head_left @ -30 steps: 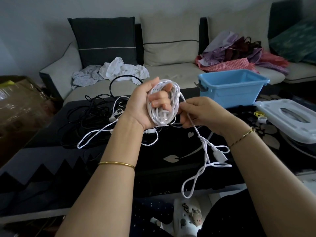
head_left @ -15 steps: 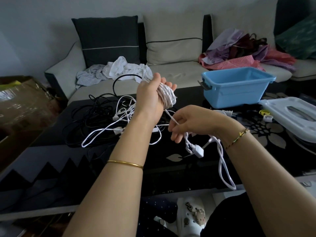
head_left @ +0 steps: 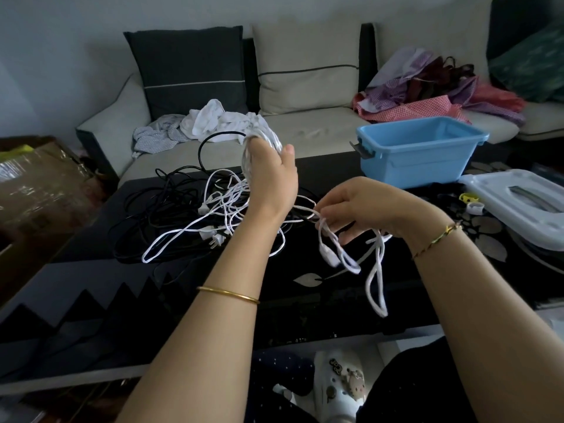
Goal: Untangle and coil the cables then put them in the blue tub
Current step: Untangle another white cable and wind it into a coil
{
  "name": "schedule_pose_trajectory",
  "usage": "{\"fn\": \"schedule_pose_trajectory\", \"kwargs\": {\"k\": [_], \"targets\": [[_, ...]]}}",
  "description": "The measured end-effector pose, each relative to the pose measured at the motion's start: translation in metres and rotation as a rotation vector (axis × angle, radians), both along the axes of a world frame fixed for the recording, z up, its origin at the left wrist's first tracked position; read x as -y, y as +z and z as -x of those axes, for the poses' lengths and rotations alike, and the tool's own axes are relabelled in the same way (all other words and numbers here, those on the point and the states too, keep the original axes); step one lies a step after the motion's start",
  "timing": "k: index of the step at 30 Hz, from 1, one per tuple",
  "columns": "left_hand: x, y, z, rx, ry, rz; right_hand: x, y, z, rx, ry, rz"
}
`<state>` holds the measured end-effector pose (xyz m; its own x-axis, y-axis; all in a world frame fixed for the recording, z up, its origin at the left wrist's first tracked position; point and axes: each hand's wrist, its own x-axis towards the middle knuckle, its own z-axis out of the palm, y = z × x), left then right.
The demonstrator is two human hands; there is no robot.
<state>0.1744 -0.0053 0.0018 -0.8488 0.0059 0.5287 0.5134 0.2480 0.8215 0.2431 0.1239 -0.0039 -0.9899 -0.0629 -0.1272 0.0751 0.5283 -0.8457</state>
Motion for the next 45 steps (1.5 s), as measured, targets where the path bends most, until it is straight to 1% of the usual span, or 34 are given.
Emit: {"fn": "schedule_pose_trajectory", "kwargs": {"k": [4, 7, 9, 12, 15, 17, 18, 20, 21, 22, 24, 25, 26, 27, 28, 29, 31, 32, 33, 35, 37, 38, 39, 40, 41, 42, 44, 45], "targets": [[0.007, -0.008, 0.008, -0.049, 0.163, 0.265, -0.006, 0.002, -0.002, -0.053, -0.087, 0.103], [0.012, -0.013, 0.01, -0.072, 0.243, 0.428, -0.008, 0.003, -0.001, -0.151, -0.197, 0.169], [0.016, -0.017, 0.011, -0.026, 0.22, 0.475, -0.012, 0.004, 0.001, -0.247, -0.342, 0.201], [0.021, -0.02, 0.016, 0.104, 0.187, 0.529, -0.022, 0.004, 0.004, -0.42, -0.568, 0.205], [0.021, -0.026, 0.02, 0.183, 0.167, 0.708, -0.027, 0.004, 0.006, -0.565, -0.746, 0.21], [0.021, -0.027, 0.018, 0.202, 0.066, 0.859, -0.029, 0.004, 0.007, -0.63, -0.831, 0.218], [0.02, -0.026, 0.016, 0.23, -0.043, 0.897, -0.031, 0.003, 0.009, -0.654, -0.863, 0.22], [0.02, -0.023, 0.007, 0.358, -0.331, 0.871, -0.037, -0.002, 0.013, -0.686, -0.916, 0.178], [0.02, -0.02, 0.003, 0.4, -0.42, 0.882, -0.04, -0.005, 0.015, -0.698, -0.939, 0.142], [0.02, -0.017, -0.002, 0.404, -0.448, 0.937, -0.044, -0.009, 0.019, -0.707, -0.962, 0.106], [0.019, -0.013, -0.005, 0.367, -0.406, 1.038, -0.052, -0.015, 0.024, -0.709, -1.005, 0.045], [0.019, -0.013, -0.004, 0.346, -0.371, 1.037, -0.055, -0.017, 0.024, -0.691, -1.024, 0.012], [0.02, -0.012, -0.003, 0.33, -0.336, 0.991, -0.06, -0.02, 0.024, -0.647, -1.025, -0.042], [0.023, -0.013, 0.001, 0.316, -0.288, 0.925, -0.065, -0.022, 0.022, -0.562, -0.981, -0.117], [0.026, -0.013, 0.005, 0.297, -0.227, 0.854, -0.069, -0.024, 0.019, -0.435, -0.873, -0.193], [0.029, -0.014, 0.01, 0.277, -0.166, 0.793, -0.068, -0.025, 0.014, -0.267, -0.717, -0.25], [0.034, -0.016, 0.017, 0.293, -0.116, 0.682, -0.06, -0.028, 0.007, 0.032, -0.442, -0.239], [0.034, -0.018, 0.019, 0.334, -0.137, 0.633, -0.055, -0.028, 0.006, 0.098, -0.366, -0.227], [0.033, -0.018, 0.018, 0.377, -0.173, 0.586, -0.051, -0.027, 0.007, 0.111, -0.319, -0.249], [0.028, -0.019, 0.014, 0.43, -0.238, 0.526, -0.045, -0.022, 0.008, 0.068, -0.266, -0.369], [0.025, -0.019, 0.012, 0.439, -0.257, 0.52, -0.038, -0.017, 0.007, -0.042, -0.218, -0.559], [0.023, -0.02, 0.012, 0.441, -0.259, 0.529, -0.033, -0.014, 0.006, -0.115, -0.211, -0.607], [0.022, -0.02, 0.012, 0.439, -0.261, 0.545, -0.026, -0.011, 0.003, -0.198, -0.204, -0.605], [0.021, -0.021, 0.013, 0.43, -0.256, 0.567, -0.017, -0.007, 0.0, -0.275, -0.194, -0.556], [0.02, -0.021, 0.012, 0.414, -0.246, 0.596, -0.009, -0.004, -0.001, -0.328, -0.193, -0.451], [0.019, -0.021, 0.012, 0.396, -0.234, 0.626, -0.001, -0.001, -0.001, -0.342, -0.204, -0.29], [0.017, -0.022, 0.012, 0.38, -0.222, 0.645, 0.011, 0.003, -0.002, -0.263, -0.207, 0.115], [0.016, -0.022, 0.011, 0.38, -0.222, 0.64, 0.015, 0.003, -0.002, -0.218, -0.2, 0.282]]}}
